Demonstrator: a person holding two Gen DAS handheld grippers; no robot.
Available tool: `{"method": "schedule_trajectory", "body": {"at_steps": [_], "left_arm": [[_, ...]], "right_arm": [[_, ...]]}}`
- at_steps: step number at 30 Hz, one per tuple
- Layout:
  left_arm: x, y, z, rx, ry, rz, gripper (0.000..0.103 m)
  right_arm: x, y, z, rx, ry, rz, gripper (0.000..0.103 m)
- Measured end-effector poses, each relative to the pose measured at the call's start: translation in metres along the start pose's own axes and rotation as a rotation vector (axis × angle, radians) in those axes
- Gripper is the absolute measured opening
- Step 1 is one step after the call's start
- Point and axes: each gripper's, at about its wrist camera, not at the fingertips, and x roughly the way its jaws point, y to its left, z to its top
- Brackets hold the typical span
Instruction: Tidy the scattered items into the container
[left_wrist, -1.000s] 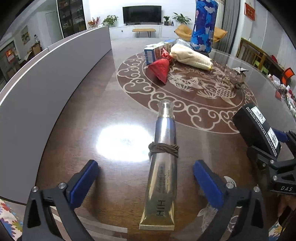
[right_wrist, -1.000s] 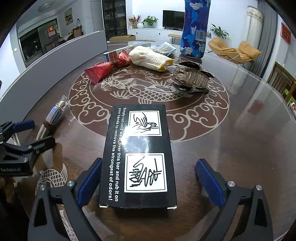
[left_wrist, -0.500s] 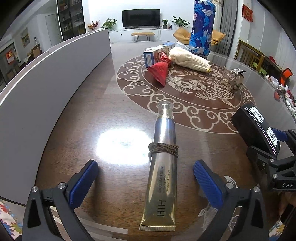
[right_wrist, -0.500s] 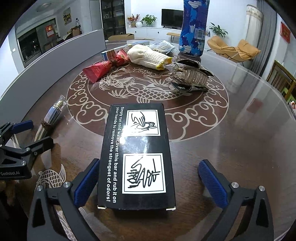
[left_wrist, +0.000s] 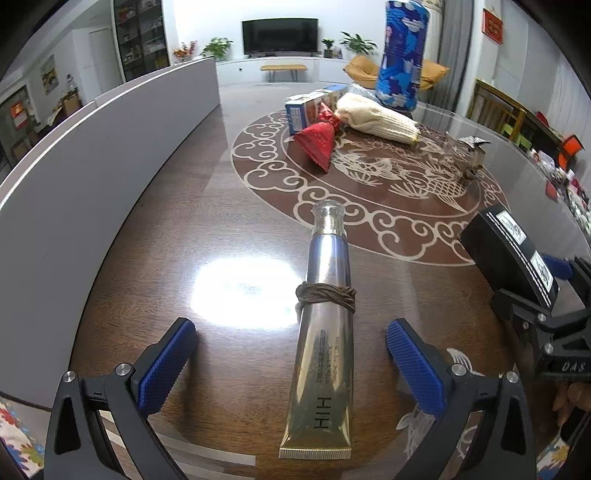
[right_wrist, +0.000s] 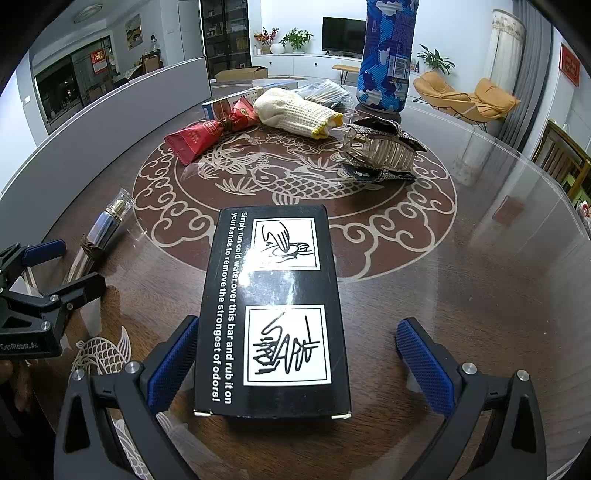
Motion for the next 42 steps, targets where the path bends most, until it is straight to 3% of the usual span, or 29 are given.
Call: {"method": "schedule_trajectory", "body": {"at_steps": [2, 6, 9, 12, 15, 17, 18, 19, 21, 28, 36, 42], "left_arm": [[-0.001, 0.001, 0.001, 0.042, 0.023, -0.03, 0.103], [0.002, 0.002, 0.009, 0.129, 0.13, -0.079, 0.103], [0.008, -0.003, 0.019, 0.157, 0.224, -0.085, 0.103], [0.013, -0.013, 0.027, 0.186, 0.245, -0.098, 0.103], [0.018, -0.018, 0.033, 0.181, 0.248, -0.096, 0.103], [0.02, -0.02, 0.038, 0.177, 0.242, -0.091, 0.099], [0.02, -0.021, 0.04, 0.176, 0.234, -0.091, 0.084], [0.018, -0.021, 0.043, 0.176, 0.217, -0.092, 0.074], [0.016, -0.02, 0.048, 0.17, 0.21, -0.093, 0.031], [-0.013, -0.01, 0.048, 0.141, 0.134, -0.117, 0.03], [-0.051, 0.003, 0.041, 0.131, 0.029, -0.093, 0.03], [-0.077, 0.021, 0.043, 0.1, -0.02, -0.108, 0.029]], "right_arm": [[0.001, 0.0, 0.002, -0.014, 0.016, 0.01, 0.103], [0.015, -0.003, 0.025, -0.083, 0.18, 0.063, 0.103], [0.018, -0.009, 0.047, -0.064, 0.251, 0.125, 0.103], [0.026, -0.003, 0.06, -0.082, 0.346, 0.169, 0.103], [0.033, 0.005, 0.065, -0.105, 0.409, 0.196, 0.096], [0.036, 0.009, 0.066, -0.115, 0.427, 0.195, 0.083], [0.035, 0.01, 0.067, -0.129, 0.416, 0.176, 0.067], [0.034, 0.011, 0.069, -0.133, 0.406, 0.165, 0.061], [0.032, 0.008, 0.071, -0.11, 0.399, 0.183, 0.06], [0.003, 0.002, 0.074, -0.086, 0.339, 0.213, 0.059], [-0.028, 0.001, 0.084, -0.084, 0.277, 0.229, 0.059], [-0.039, 0.017, 0.096, -0.08, 0.245, 0.255, 0.059]]}}
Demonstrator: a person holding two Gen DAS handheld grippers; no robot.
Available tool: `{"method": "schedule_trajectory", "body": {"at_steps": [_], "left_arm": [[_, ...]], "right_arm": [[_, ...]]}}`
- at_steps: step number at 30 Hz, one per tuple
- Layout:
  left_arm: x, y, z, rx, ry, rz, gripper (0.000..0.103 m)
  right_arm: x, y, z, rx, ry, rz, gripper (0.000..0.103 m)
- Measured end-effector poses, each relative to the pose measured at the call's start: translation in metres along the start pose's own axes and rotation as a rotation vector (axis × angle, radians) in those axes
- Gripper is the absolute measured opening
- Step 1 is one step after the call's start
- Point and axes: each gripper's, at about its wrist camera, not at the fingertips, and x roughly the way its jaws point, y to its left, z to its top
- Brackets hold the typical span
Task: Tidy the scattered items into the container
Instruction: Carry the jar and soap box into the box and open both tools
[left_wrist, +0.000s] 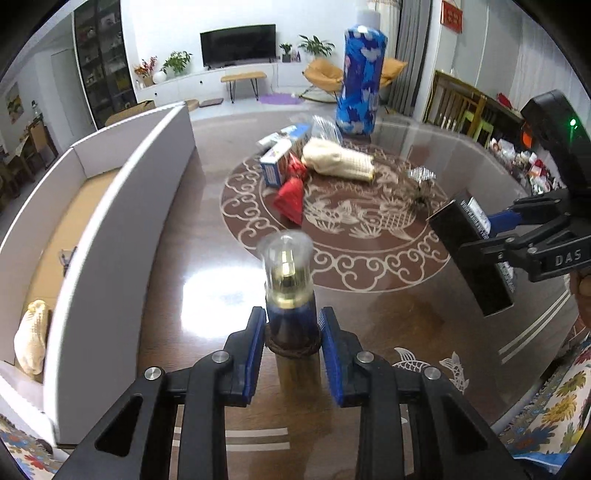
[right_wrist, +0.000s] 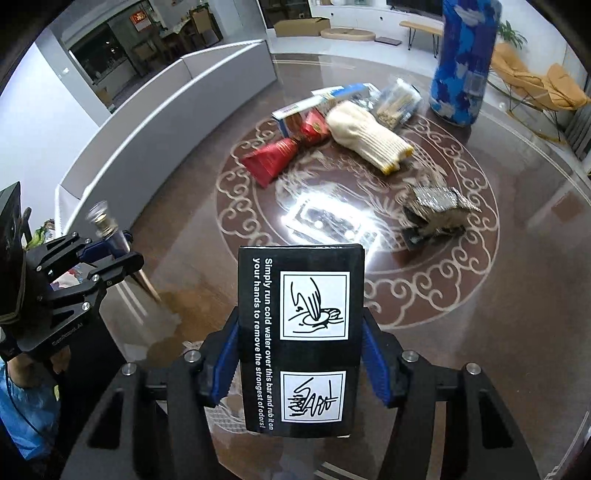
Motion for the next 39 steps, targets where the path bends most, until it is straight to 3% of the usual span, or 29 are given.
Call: {"method": "schedule_trajectory", "body": {"at_steps": [8, 13, 18, 21, 25, 31, 34, 35, 36, 37, 39], "left_arm": [[-0.064, 0.069, 0.018, -0.104, -0.094, 0.006, 0.029], [-0.104, 0.143, 0.029, -0.181, -0.13, 0.083, 0.029], [-0.12, 0.214, 0.03, -0.248, -0.097, 0.15, 0.029], [-0.111, 0.244, 0.026, -0.284, -0.046, 0.154, 0.029], [-0.068, 0.276, 0.021, -0.306, 0.073, 0.145, 0.029], [0.001, 0.3, 0.023, -0.305, 0.209, 0.165, 0.029], [0.022, 0.315, 0.025, -0.348, 0.241, 0.191, 0.035], [0.028, 0.32, 0.025, -0.371, 0.254, 0.207, 0.049], [0.034, 0.321, 0.03, -0.387, 0.26, 0.223, 0.068], [0.037, 0.324, 0.03, -0.404, 0.257, 0.25, 0.075], [0.036, 0.329, 0.027, -0.42, 0.235, 0.294, 0.079]], "right_arm": [[-0.012, 0.061, 0.05, -0.05, -0.064, 0.079, 0.059], [-0.028, 0.123, 0.101, -0.082, -0.156, 0.149, 0.059], [-0.035, 0.201, 0.157, -0.144, -0.249, 0.25, 0.059], [-0.018, 0.243, 0.184, -0.187, -0.26, 0.269, 0.059], [0.033, 0.281, 0.212, -0.213, -0.201, 0.243, 0.059], [0.113, 0.307, 0.231, -0.259, -0.083, 0.117, 0.06], [0.136, 0.305, 0.238, -0.231, -0.065, 0.073, 0.062], [0.139, 0.303, 0.24, -0.212, -0.077, 0.066, 0.066], [0.14, 0.299, 0.244, -0.187, -0.095, 0.062, 0.08], [0.139, 0.295, 0.246, -0.164, -0.114, 0.067, 0.088], [0.131, 0.283, 0.248, -0.114, -0.169, 0.089, 0.089]]}}
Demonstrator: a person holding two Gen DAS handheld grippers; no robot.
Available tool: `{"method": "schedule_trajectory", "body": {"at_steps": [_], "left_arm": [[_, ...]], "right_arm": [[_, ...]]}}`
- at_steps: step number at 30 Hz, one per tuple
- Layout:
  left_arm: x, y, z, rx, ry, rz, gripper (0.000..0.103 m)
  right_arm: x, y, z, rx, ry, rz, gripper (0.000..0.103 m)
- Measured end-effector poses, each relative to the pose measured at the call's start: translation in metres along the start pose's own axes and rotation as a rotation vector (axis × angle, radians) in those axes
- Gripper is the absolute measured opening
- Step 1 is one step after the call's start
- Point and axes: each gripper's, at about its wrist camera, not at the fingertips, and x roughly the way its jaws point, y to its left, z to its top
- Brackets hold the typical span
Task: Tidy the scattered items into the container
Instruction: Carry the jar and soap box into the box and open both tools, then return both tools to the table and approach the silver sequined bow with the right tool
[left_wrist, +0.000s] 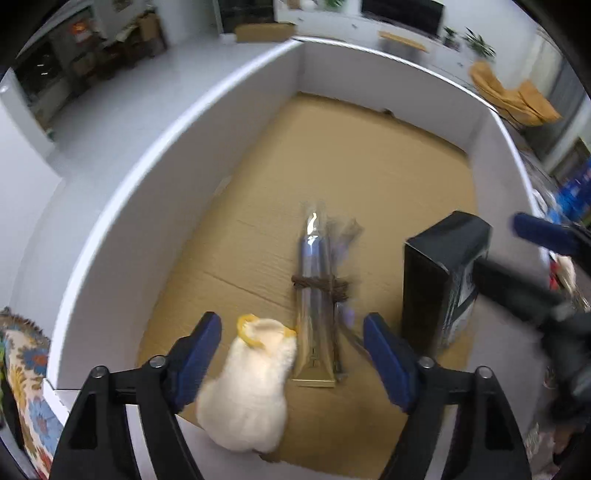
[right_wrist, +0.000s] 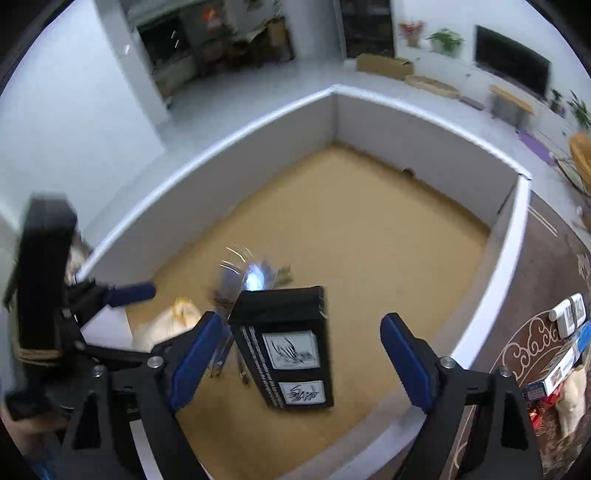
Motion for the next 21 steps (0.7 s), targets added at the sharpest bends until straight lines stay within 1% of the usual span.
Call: {"method": "schedule_trajectory", "body": {"at_steps": [2, 3, 5, 7, 9, 10, 12, 14, 15, 16, 17, 18, 20, 21], "left_arm": [[-0.001, 0.003, -0.002, -0.016, -0.017, 0.025, 0.079], [-0.004, 0.003, -0.003, -0.023, -0.035, 0.036, 0.079], [-0.016, 0.001, -0.009, -0.037, -0.092, 0.055, 0.079], [-0.034, -0.005, -0.019, -0.05, -0.155, 0.052, 0.079], [-0.053, -0.019, -0.033, -0.043, -0.221, 0.019, 0.079], [-0.063, -0.027, -0.041, -0.033, -0.253, 0.005, 0.079], [-0.082, -0.044, -0.059, -0.008, -0.298, -0.018, 0.079], [-0.107, -0.071, -0.082, 0.035, -0.346, -0.068, 0.079], [-0.117, -0.083, -0.093, 0.055, -0.367, -0.094, 0.079], [-0.127, -0.099, -0.106, 0.082, -0.39, -0.128, 0.081], [-0.138, -0.115, -0.118, 0.11, -0.409, -0.164, 0.09], [-0.145, -0.13, -0.13, 0.136, -0.42, -0.192, 0.101], [-0.142, -0.169, -0.156, 0.185, -0.422, -0.247, 0.103], [-0.139, -0.178, -0.162, 0.197, -0.405, -0.264, 0.103]], "right_arm": [[-0.013, -0.014, 0.002, 0.038, -0.051, 0.018, 0.089], [-0.025, -0.021, -0.001, 0.047, -0.095, 0.015, 0.089], [-0.046, -0.035, -0.011, 0.059, -0.177, -0.005, 0.091], [-0.07, -0.053, -0.029, 0.095, -0.249, -0.043, 0.098], [-0.092, -0.077, -0.059, 0.12, -0.291, -0.077, 0.099], [-0.101, -0.087, -0.075, 0.126, -0.299, -0.1, 0.099], [-0.119, -0.111, -0.118, 0.13, -0.301, -0.159, 0.099], [-0.13, -0.134, -0.16, 0.131, -0.289, -0.221, 0.099], [-0.139, -0.149, -0.189, 0.133, -0.281, -0.26, 0.099], [-0.145, -0.162, -0.211, 0.138, -0.273, -0.292, 0.099], [-0.153, -0.175, -0.234, 0.145, -0.261, -0.326, 0.099], [-0.163, -0.188, -0.263, 0.157, -0.243, -0.362, 0.099], [-0.174, -0.21, -0.3, 0.186, -0.209, -0.416, 0.099], [-0.181, -0.221, -0.319, 0.208, -0.194, -0.441, 0.099]]}}
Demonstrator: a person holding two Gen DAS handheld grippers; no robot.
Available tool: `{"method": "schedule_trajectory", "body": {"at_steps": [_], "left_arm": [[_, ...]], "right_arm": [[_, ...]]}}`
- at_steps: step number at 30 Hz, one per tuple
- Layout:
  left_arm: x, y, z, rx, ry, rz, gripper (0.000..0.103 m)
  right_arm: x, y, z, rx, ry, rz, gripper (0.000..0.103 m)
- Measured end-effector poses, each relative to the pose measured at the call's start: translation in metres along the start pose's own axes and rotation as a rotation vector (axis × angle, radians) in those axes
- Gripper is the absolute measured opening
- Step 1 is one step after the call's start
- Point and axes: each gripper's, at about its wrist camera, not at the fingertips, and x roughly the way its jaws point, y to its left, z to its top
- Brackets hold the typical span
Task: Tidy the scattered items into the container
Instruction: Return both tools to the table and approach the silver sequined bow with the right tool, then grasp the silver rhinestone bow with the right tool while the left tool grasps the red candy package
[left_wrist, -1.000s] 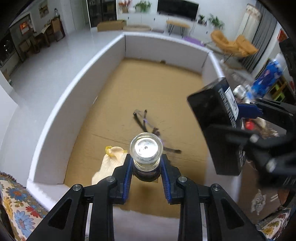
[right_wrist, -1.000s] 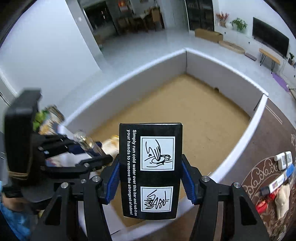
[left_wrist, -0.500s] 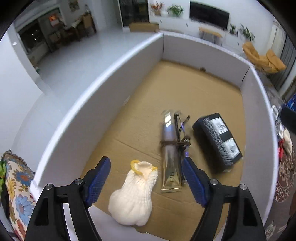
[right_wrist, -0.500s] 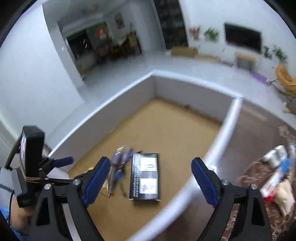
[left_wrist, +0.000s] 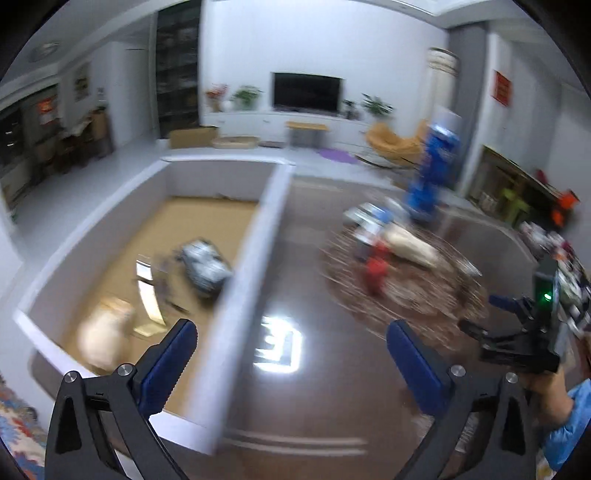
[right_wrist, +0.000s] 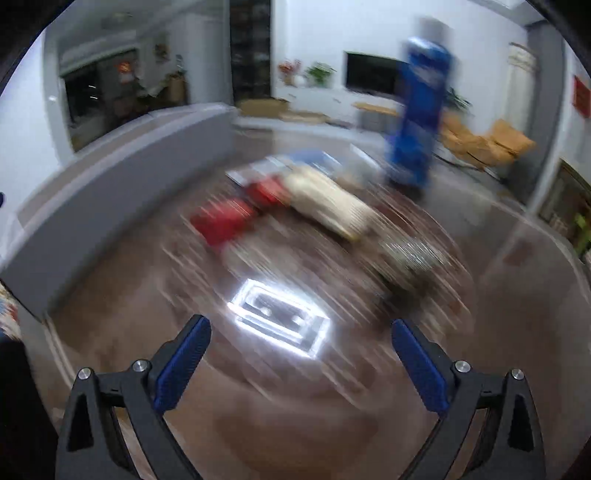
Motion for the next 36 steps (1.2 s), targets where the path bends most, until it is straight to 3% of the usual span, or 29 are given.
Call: {"method": "schedule_trajectory", "body": {"at_steps": [5, 10, 13, 15, 36], "left_arm": [[0.086, -0.06, -0.045, -0.007, 0.199, -0.069, 0.103], [0.128, -0.096, -0.067, 0.041, 0.267, -0.031, 0.103], [0.133, -0.106, -0.063, 0.101, 0.255, 0.018, 0.103], [0.137, -0.109, -0.06, 0.12, 0.245, 0.012, 0.103], [0.151, -0.11, -0.052, 0.071, 0.187, 0.039, 0.103]], "right_arm": [[-0.003, -0.045, -0.036, 0.055, 0.052, -0.066, 0.099], [0.006, -0.051, -0.049, 0.067, 0.104, -0.053, 0.099], [0.014, -0.046, -0.043, 0.07, 0.11, -0.046, 0.099], [0.023, -0.044, -0.036, 0.076, 0.118, -0.036, 0.103], [0.113, -0.063, 0.065, 0.221, 0.125, -0.139, 0.103]]}}
